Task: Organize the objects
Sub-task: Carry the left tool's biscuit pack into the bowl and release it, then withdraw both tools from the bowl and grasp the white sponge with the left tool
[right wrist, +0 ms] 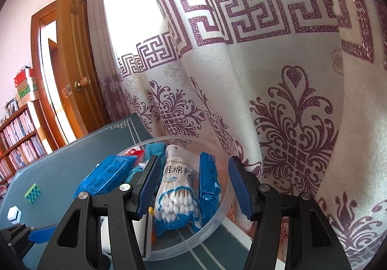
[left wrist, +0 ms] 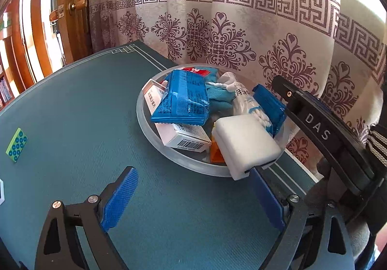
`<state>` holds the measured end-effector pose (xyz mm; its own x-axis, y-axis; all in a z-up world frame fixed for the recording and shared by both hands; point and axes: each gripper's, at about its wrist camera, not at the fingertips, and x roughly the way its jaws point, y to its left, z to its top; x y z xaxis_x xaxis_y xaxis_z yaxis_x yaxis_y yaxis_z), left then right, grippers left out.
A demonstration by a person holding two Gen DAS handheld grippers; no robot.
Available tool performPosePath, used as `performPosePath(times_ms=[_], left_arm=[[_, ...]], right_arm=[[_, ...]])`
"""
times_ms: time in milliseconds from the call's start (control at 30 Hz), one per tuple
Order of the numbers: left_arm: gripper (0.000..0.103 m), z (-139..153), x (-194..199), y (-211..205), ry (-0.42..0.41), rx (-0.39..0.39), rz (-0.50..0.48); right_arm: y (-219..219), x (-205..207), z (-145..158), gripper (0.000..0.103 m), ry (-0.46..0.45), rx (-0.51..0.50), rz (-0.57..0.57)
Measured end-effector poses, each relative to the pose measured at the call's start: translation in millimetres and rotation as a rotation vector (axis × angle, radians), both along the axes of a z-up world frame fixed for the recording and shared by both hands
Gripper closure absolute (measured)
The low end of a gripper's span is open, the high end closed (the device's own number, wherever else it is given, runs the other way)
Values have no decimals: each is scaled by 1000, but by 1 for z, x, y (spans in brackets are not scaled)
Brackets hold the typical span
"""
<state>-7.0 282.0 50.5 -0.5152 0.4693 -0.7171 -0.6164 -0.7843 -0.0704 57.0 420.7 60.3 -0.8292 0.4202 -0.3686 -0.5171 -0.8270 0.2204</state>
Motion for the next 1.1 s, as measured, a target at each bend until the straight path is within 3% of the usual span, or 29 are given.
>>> performPosePath(times_ms=[200,500,800,1100], left_arm=[[7,-10,-26,-2,-56,-8,81],[7,-5,-22,-28,-62,36,102],[0,5,-27,-73,-35,63,208],[0,1,-39,-127,28,-8,371]], right_arm=[[-1,1,-1,44,-4,5,3],[-11,2,2,44,0,64,5],[-22,5,5,41,1,128,-8],[-58,7,11,38,-26,226,45]])
